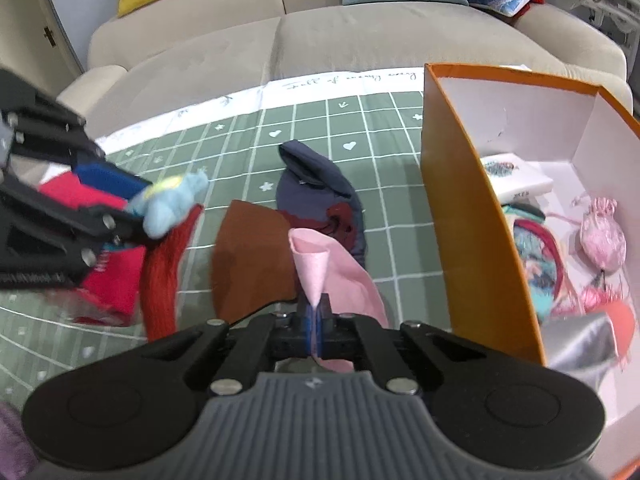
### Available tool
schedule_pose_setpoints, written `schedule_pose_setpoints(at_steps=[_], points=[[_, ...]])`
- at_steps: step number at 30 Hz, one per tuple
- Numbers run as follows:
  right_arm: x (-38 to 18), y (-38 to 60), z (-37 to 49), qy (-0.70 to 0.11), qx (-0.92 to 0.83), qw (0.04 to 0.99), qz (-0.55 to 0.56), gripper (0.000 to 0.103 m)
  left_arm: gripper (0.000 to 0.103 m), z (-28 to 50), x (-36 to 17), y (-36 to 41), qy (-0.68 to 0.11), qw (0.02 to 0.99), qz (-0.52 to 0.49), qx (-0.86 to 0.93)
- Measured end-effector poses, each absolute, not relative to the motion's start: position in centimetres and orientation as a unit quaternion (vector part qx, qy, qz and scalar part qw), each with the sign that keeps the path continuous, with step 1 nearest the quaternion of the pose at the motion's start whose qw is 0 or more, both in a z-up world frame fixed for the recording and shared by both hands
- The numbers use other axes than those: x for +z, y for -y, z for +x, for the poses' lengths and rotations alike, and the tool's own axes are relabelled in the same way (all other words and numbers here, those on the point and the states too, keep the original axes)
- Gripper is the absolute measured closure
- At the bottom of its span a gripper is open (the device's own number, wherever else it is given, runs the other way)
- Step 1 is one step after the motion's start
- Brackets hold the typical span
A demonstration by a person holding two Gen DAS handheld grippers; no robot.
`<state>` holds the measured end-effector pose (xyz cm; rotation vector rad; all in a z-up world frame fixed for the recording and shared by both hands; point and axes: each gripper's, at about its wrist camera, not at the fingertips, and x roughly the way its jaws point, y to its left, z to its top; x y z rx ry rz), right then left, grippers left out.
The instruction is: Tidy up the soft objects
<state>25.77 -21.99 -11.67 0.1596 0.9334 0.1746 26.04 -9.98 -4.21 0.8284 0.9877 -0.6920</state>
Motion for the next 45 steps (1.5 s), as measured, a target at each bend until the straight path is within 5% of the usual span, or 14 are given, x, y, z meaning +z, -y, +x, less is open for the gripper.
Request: schedule_pose_setpoints(at_steps=[11, 14, 17, 23, 31, 36, 40, 45], points=[[-12.9, 23.6, 23.1, -0.498, 0.091, 0.85, 0.147, 0.103, 0.072, 21.0, -6.0, 6.9, -0.477, 0.752, 0.341, -0.301], [-13.6, 23.7, 23.2, -0.514, 0.08, 0.841, 0.15, 0.086, 0.072, 20.3, -6.8, 6.2, -0.483, 0.754, 0.331, -0.297], [-13.5, 23.1, 22.8, -0.514, 0.073, 0.845, 0.127, 0.041, 0.072, 20.0, -7.4, 5.8, -0.49, 0.757, 0.314, -0.298], [-15.4, 21.1, 23.3, -0.543, 0.059, 0.834, 0.071, 0.035, 0.072, 19.7, -8.7, 5.2, -0.5, 0.758, 0.297, -0.295], [-16.7, 18.8, 23.1, -0.549, 0.061, 0.833, -0.013, 0.038, 0.072, 19.7, -9.9, 5.4, -0.504, 0.752, 0.301, -0.299], [-16.6, 18.6, 23.0, -0.539, 0.056, 0.84, -0.029, 0.062, 0.072, 19.7, -10.0, 5.4, -0.505, 0.752, 0.298, -0.301], [-16.4, 18.4, 23.0, -0.534, 0.061, 0.843, -0.03, 0.1, 0.072, 19.7, -9.9, 5.4, -0.504, 0.753, 0.297, -0.3], [-16.1, 18.1, 22.8, -0.53, 0.067, 0.845, -0.035, 0.101, 0.072, 19.4, -9.4, 5.2, -0.503, 0.758, 0.292, -0.295]])
